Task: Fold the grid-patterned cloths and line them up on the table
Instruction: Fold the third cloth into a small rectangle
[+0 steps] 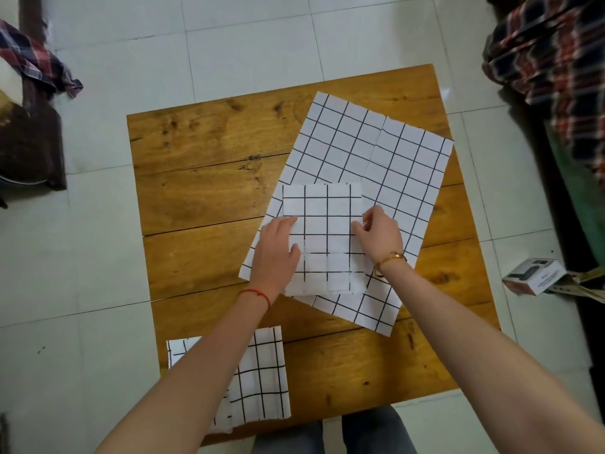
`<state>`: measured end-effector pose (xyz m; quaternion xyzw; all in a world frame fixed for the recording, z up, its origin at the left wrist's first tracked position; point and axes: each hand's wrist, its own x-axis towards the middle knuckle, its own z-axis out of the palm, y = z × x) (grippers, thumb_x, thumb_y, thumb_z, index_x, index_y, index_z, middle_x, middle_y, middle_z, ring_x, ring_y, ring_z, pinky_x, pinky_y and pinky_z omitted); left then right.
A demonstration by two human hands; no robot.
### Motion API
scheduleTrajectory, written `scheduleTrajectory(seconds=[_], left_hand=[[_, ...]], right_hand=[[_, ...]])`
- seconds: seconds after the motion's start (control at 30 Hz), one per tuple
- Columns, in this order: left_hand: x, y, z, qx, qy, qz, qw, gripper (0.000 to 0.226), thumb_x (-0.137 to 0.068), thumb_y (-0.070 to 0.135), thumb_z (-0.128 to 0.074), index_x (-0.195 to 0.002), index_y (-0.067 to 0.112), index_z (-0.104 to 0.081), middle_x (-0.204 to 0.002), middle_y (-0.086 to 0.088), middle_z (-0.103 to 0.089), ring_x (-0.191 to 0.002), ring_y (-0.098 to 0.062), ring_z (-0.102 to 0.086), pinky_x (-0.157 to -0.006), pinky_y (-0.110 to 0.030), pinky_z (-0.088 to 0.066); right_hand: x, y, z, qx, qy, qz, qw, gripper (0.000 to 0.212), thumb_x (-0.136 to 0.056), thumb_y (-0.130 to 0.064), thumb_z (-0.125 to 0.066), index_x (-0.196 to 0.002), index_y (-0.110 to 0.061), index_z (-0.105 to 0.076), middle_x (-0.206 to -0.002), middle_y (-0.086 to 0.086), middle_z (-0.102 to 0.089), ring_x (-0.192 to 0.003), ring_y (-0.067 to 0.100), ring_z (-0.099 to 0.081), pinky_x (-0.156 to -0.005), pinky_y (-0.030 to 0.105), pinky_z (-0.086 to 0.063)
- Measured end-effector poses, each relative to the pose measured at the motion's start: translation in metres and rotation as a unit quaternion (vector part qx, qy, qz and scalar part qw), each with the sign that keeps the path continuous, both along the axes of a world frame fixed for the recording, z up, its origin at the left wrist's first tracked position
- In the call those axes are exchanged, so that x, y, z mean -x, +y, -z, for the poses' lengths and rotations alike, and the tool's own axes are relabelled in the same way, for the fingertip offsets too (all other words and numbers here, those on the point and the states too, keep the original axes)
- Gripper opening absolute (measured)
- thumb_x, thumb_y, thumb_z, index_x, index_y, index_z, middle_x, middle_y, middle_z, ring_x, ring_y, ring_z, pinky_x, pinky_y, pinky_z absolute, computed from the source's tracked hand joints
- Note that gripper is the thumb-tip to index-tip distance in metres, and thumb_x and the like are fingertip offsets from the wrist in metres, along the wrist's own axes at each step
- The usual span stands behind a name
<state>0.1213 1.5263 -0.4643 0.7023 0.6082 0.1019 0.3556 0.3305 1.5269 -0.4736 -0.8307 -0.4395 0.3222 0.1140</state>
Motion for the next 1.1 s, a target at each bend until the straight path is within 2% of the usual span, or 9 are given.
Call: scheduleTrajectory(seconds=[0.13, 0.2, 0.33, 0.43, 0.53, 0.7, 0.83, 0.93, 1.1], left_hand=[[0.01, 0.021, 0.004, -0.009, 0.08, 0.059, 0.995, 0.066, -0.089, 0.012, -0.059, -0.148, 0.013, -0.031, -0.15, -0.003, -0.034, -0.14, -0.02, -0.024, -0.117, -0.036, -0.026], [0.01, 0.033, 0.007, -0.011, 0.135, 0.094, 0.986, 0.075, -0.089, 0.018, -0.062, -0.152, 0.014, -0.021, -0.156, -0.002, -0.024, -0.144, -0.023, -0.017, -0.118, -0.042, -0.024], [0.006, 0.05, 0.014, -0.01, 0.225, 0.144, 0.964, 0.088, -0.089, 0.03, -0.064, -0.154, 0.015, -0.007, -0.161, -0.001, -0.009, -0.147, -0.028, -0.008, -0.117, -0.048, -0.024], [0.002, 0.057, 0.02, 0.005, 0.247, 0.147, 0.958, 0.091, -0.089, 0.034, -0.064, -0.154, 0.017, -0.002, -0.162, 0.002, -0.002, -0.148, -0.028, -0.002, -0.118, -0.05, -0.019], [0.0, 0.059, 0.025, 0.013, 0.26, 0.147, 0.954, 0.092, -0.089, 0.037, -0.063, -0.154, 0.018, -0.001, -0.162, 0.003, 0.001, -0.149, -0.028, 0.0, -0.118, -0.051, -0.019], [0.001, 0.056, 0.027, 0.01, 0.274, 0.159, 0.948, 0.089, -0.092, 0.042, -0.057, -0.154, 0.018, 0.003, -0.162, 0.003, 0.006, -0.149, -0.028, 0.002, -0.118, -0.053, -0.017], [0.003, 0.058, 0.027, 0.02, 0.276, 0.169, 0.946, 0.089, -0.093, 0.043, -0.053, -0.154, 0.02, 0.006, -0.162, 0.004, 0.011, -0.148, -0.028, 0.006, -0.118, -0.055, -0.014], [0.004, 0.059, 0.028, 0.026, 0.274, 0.173, 0.946, 0.088, -0.094, 0.044, -0.052, -0.154, 0.02, 0.008, -0.161, 0.005, 0.013, -0.148, -0.028, 0.008, -0.118, -0.056, -0.013], [0.005, 0.057, 0.028, 0.011, 0.282, 0.18, 0.942, 0.086, -0.094, 0.045, -0.05, -0.154, 0.019, 0.007, -0.162, 0.003, 0.011, -0.148, -0.029, 0.007, -0.117, -0.057, -0.013]], right_hand=[[0.011, 0.013, -0.004, -0.113, -0.162, -0.133, 0.971, 0.023, -0.085, -0.023, -0.055, -0.102, -0.008, -0.052, -0.096, 0.008, -0.054, -0.087, 0.025, -0.051, -0.074, 0.038, -0.046], [0.024, 0.024, -0.005, -0.147, -0.191, -0.231, 0.943, 0.032, -0.086, -0.022, -0.05, -0.114, -0.007, -0.053, -0.108, 0.01, -0.056, -0.099, 0.029, -0.051, -0.079, 0.04, -0.046], [0.054, 0.041, 0.001, -0.094, -0.186, -0.393, 0.896, 0.054, -0.09, -0.028, -0.044, -0.14, -0.009, -0.039, -0.143, 0.008, -0.043, -0.135, 0.035, -0.034, -0.108, 0.051, -0.032], [0.068, 0.047, 0.006, -0.026, -0.205, -0.448, 0.87, 0.063, -0.093, -0.032, -0.044, -0.149, -0.011, -0.023, -0.155, 0.004, -0.025, -0.144, 0.033, -0.015, -0.116, 0.053, -0.016], [0.071, 0.048, 0.014, -0.002, -0.226, -0.459, 0.859, 0.066, -0.096, -0.034, -0.04, -0.152, -0.012, -0.012, -0.159, 0.001, -0.014, -0.146, 0.031, -0.004, -0.117, 0.054, -0.008], [0.053, 0.044, 0.019, 0.007, -0.257, -0.468, 0.845, 0.063, -0.098, -0.037, -0.033, -0.151, -0.012, -0.012, -0.159, 0.001, -0.013, -0.146, 0.03, -0.006, -0.115, 0.057, -0.011], [0.012, 0.033, 0.02, 0.032, -0.267, -0.4, 0.876, 0.059, -0.099, -0.037, -0.027, -0.15, -0.01, -0.017, -0.158, 0.002, -0.019, -0.146, 0.032, -0.011, -0.114, 0.059, -0.014], [-0.022, 0.022, 0.018, 0.05, -0.276, -0.339, 0.898, 0.059, -0.098, -0.039, -0.018, -0.151, -0.011, -0.017, -0.158, 0.002, -0.02, -0.146, 0.032, -0.01, -0.115, 0.058, -0.01], [-0.019, 0.029, 0.003, 0.005, -0.253, -0.345, 0.904, 0.06, -0.097, -0.039, -0.018, -0.15, -0.011, -0.019, -0.158, 0.003, -0.018, -0.146, 0.032, -0.01, -0.116, 0.057, -0.008]])
